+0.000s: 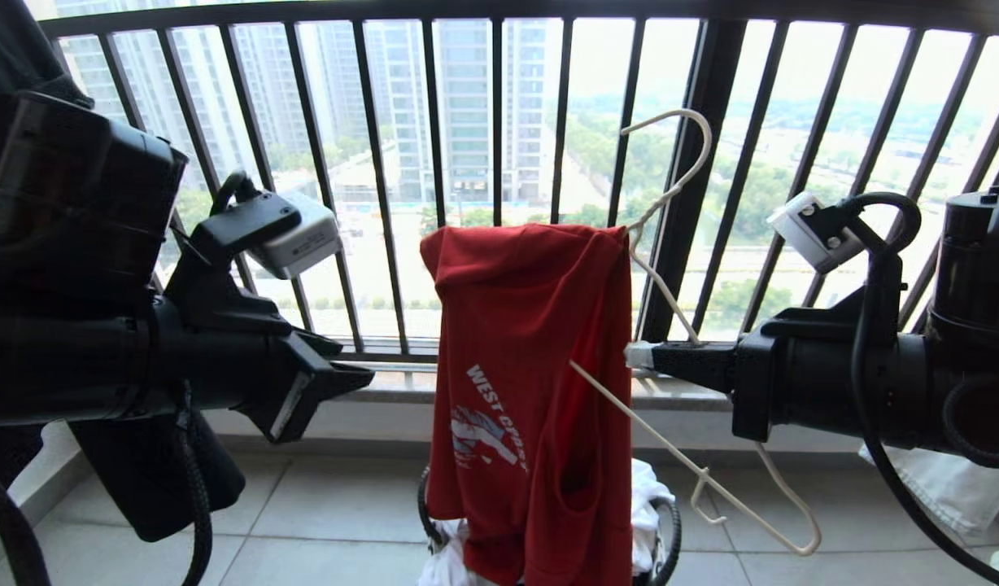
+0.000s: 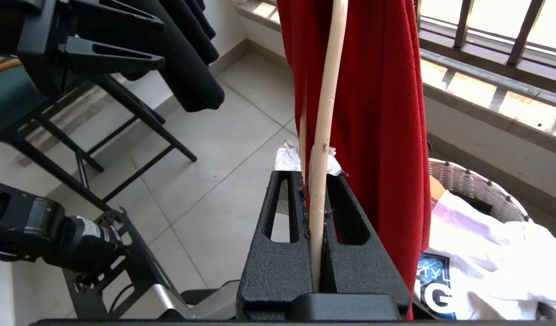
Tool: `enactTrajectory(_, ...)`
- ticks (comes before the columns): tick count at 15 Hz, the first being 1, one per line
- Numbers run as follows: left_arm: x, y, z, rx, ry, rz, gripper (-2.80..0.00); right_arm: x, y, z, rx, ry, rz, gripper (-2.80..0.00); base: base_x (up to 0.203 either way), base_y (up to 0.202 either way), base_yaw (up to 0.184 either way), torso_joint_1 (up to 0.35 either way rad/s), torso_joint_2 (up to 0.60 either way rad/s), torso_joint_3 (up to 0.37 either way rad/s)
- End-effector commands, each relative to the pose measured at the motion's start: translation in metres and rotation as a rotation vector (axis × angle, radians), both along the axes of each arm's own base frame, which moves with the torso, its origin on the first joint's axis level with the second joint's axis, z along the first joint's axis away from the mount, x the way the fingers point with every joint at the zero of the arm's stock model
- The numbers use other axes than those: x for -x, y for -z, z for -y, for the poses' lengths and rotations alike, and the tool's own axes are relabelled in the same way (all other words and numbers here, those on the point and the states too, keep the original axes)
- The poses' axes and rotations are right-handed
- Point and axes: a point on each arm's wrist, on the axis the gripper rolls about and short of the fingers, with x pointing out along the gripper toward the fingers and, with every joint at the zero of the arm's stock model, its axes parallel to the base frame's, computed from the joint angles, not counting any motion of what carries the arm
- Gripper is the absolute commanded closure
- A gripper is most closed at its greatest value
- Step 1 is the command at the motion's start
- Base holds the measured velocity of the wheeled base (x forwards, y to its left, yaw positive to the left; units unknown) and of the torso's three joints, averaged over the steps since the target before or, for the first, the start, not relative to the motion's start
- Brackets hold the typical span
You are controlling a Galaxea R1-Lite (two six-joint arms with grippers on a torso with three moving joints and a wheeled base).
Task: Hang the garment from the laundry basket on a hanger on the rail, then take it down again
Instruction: Hang the clothes on the clothes rack
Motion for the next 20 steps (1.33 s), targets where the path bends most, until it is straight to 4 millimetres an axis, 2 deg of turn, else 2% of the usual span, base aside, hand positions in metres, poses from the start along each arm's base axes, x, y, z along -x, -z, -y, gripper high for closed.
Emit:
enactTrajectory(1, 0.008, 0.010, -0.007, -0.018, 0.032, 0.117, -2.80, -0.001, 0.000, -0.003, -0.006, -0.013, -0.013, 0.00, 0.000, 0.000, 0.000, 0.000, 0.00, 0.000)
enactTrajectory(4, -0.002, 0.018, 0.010, 0.006, 0.089, 0.253, -2.80, 0.002, -0.001, -0.005, -0.016, -0.024, -0.033, 0.00, 0.000, 0.000, 0.000, 0.000, 0.00, 0.000)
enactTrajectory(7, -0.005, 0.030, 0.027, 0.026, 0.129, 0.288, -2.80, 0.003, -0.003, -0.006, -0.039, -0.032, -0.054, 0.00, 0.000, 0.000, 0.000, 0.000, 0.00, 0.000)
enactTrajectory(10, -0.009, 0.037, 0.034, 0.027, 0.135, 0.267, -2.80, 0.004, -0.004, -0.006, -0.041, -0.034, -0.051, 0.00, 0.000, 0.000, 0.000, 0.000, 0.00, 0.000)
enactTrajectory(13, -0.011, 0.026, 0.034, 0.087, 0.085, 0.386, -2.80, 0.004, -0.005, -0.006, -0.042, -0.036, -0.050, 0.00, 0.000, 0.000, 0.000, 0.000, 0.00, 0.000)
enactTrajectory(16, -0.021, 0.021, 0.039, 0.130, -0.013, 0.492, -2.80, 0.005, -0.005, -0.007, -0.042, -0.042, -0.049, 0.00, 0.000, 0.000, 0.000, 0.000, 0.00, 0.000)
enactTrajectory(20, -0.034, 0.030, 0.049, 0.132, -0.040, 0.503, -2.80, 0.008, -0.007, -0.007, -0.047, -0.047, -0.043, 0.00, 0.000, 0.000, 0.000, 0.000, 0.00, 0.000)
